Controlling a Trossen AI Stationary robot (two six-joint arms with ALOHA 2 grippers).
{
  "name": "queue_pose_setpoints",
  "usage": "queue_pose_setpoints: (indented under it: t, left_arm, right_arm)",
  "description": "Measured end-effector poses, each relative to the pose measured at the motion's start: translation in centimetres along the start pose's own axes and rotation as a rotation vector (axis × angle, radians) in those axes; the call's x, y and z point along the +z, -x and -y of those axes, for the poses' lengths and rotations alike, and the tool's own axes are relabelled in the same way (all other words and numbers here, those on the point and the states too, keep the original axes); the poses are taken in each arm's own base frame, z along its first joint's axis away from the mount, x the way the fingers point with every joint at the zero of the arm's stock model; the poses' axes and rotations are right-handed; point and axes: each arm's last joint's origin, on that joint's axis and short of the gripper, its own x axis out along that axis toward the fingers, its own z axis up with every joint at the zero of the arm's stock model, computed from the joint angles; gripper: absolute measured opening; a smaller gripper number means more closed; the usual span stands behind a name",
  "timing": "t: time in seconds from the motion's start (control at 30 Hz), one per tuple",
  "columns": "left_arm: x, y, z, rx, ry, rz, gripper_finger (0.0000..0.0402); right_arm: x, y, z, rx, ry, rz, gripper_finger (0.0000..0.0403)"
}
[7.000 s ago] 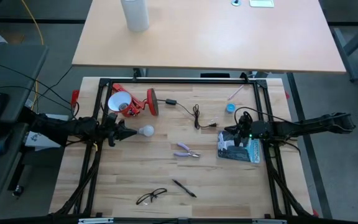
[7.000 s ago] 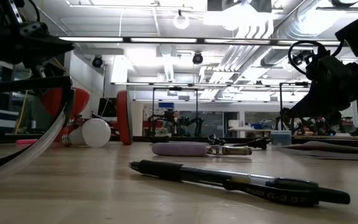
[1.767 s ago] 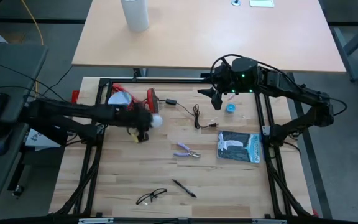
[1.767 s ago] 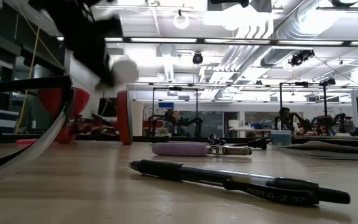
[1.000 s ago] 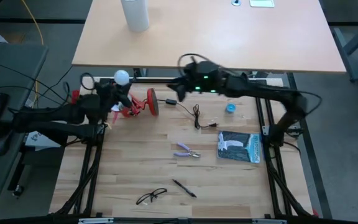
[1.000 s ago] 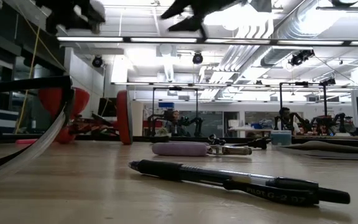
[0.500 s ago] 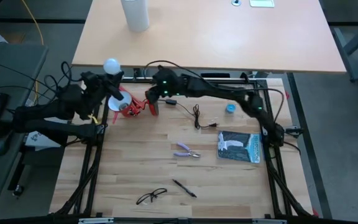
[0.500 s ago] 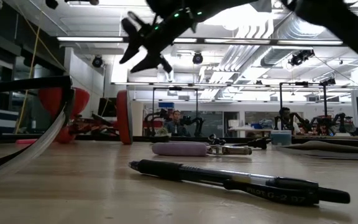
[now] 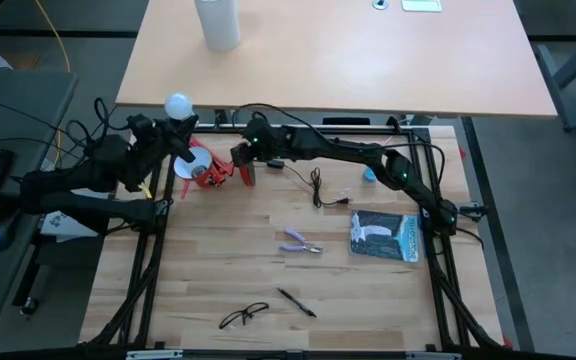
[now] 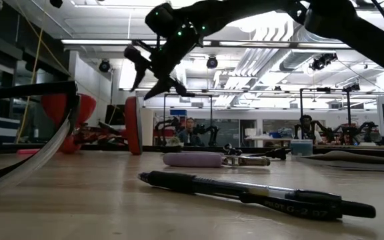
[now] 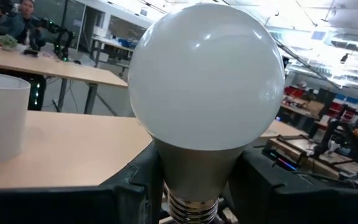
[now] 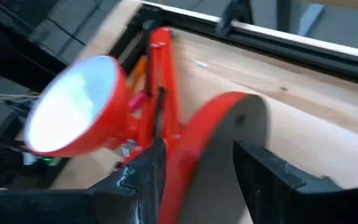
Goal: Screw lightbulb
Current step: Insert the lightbulb into the desk lamp
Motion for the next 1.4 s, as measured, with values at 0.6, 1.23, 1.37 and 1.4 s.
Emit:
queue_pose_setpoints:
  t: [0.6,1.23,1.37,1.4]
  left_arm:
    - [0.0,0.0,0.1,-0.021,0.054,-0.004,0.0125]
    - [0.1,0.1,0.0,-0.018,0.059,0.0,0.0125]
    - [0.1,0.1,-0.1,-0.021,0.063,0.003,0.0125]
    - [0.2,0.2,-0.1,-0.021,0.065,0.004,0.0125]
  right_arm:
    - [-1.3,-1.5,-0.1,0.002,-0.111,-0.021,0.0177]
    - [-3.0,-2.4,0.3,-0.106,-0.139,-0.063,0.0152]
    - [-3.7,-2.0,0.9,-0.173,-0.083,-0.149,0.012]
    - [-3.9,-1.7,0.9,-0.189,-0.064,-0.169,0.0114]
